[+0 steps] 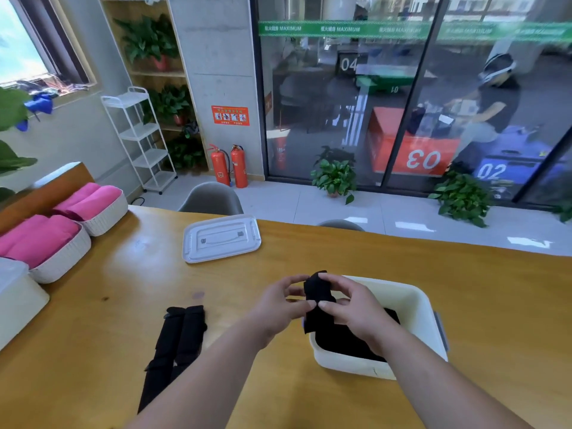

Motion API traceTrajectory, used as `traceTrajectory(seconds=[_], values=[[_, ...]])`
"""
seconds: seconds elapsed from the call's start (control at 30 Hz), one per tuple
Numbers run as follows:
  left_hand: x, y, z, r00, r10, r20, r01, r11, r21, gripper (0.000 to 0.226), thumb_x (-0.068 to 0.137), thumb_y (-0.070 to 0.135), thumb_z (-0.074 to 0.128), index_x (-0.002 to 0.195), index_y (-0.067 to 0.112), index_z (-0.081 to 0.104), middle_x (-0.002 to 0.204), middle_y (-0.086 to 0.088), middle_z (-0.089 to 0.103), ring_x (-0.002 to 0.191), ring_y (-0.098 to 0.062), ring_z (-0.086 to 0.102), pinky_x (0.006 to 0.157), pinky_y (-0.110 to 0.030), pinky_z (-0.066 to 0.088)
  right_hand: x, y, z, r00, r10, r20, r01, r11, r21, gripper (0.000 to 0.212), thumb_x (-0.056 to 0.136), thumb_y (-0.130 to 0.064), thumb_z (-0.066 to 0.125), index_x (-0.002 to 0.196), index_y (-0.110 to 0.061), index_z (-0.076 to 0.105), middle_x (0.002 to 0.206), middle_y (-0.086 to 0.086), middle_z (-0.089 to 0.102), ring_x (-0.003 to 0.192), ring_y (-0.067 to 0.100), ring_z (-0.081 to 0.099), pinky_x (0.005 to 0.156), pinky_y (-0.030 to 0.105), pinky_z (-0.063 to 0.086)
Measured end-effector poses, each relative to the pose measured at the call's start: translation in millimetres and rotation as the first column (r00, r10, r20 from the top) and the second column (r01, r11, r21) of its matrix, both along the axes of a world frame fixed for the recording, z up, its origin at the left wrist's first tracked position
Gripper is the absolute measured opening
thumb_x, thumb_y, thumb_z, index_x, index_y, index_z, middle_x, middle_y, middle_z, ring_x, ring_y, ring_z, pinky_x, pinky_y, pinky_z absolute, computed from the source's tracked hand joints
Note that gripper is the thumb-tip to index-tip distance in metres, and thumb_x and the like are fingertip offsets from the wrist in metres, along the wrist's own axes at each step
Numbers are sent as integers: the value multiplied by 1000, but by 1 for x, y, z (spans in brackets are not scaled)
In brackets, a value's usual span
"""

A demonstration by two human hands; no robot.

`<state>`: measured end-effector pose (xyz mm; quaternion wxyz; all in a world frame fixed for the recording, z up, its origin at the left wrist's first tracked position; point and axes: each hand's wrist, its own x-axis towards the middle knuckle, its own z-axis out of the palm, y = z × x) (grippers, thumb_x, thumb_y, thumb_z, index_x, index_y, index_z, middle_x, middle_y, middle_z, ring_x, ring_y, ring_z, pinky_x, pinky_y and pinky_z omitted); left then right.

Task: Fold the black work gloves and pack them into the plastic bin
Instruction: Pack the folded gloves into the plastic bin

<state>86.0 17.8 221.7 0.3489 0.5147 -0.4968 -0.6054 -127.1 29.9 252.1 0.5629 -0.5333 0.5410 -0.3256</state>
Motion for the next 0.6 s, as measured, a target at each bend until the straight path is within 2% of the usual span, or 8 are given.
traceTrajectory(seconds=[0.13, 0.23, 0.3, 0.43, 0.53, 0.6], values=[[-22, -2, -5, 995, -15, 96, 14, 1000, 14, 61, 84, 33, 87, 138, 46, 62, 124, 7, 73, 112, -14, 73, 96, -40, 61, -40, 1, -3, 996, -86, -17, 86, 996, 13, 55, 97, 1, 72, 141, -30, 64, 136, -11, 67, 100, 17, 79, 75, 23, 62], [-31, -2, -12, 989, 40, 145, -42, 999, 8, 58, 89, 25, 83, 140, 41, 59, 123, 2, 70, 106, -19, 74, 73, -29, 62, -69, -2, -13, 988, -147, -52, 149, 988, 40, 53, 98, 2, 71, 141, -28, 64, 136, -9, 64, 97, 17, 79, 73, 24, 62], [-35, -1, -17, 979, 84, 188, -84, 996, -7, 58, 90, 16, 82, 139, 37, 58, 120, -3, 67, 94, -20, 74, 67, -29, 62, -84, -4, -25, 982, -166, -91, 172, 983, 60, 53, 98, 1, 72, 141, -29, 64, 136, -8, 63, 96, 16, 79, 76, 29, 64], [-40, 0, -28, 956, 116, 269, -110, 993, -36, 64, 92, 5, 77, 145, 33, 54, 112, -1, 66, 80, -12, 67, 71, -35, 64, -95, -13, -55, 961, -141, -238, 168, 981, 99, 56, 94, -9, 78, 138, -41, 65, 135, -9, 64, 103, 19, 76, 86, 46, 66], [-40, 1, -34, 930, 110, 351, -84, 993, -89, 65, 93, 7, 76, 149, 32, 53, 112, 3, 64, 87, -12, 67, 78, -35, 65, -93, -23, -90, 929, -66, -364, 111, 988, 104, 57, 86, -28, 80, 128, -61, 62, 135, -15, 65, 111, 16, 70, 89, 46, 64], [-40, 1, -37, 904, 103, 416, -56, 991, -123, 64, 93, 11, 75, 147, 37, 52, 115, 6, 62, 96, -11, 67, 81, -37, 65, -82, -25, -97, 911, -18, -412, 69, 991, 111, 56, 85, -33, 78, 127, -66, 59, 136, -17, 64, 113, 15, 67, 93, 45, 63]])
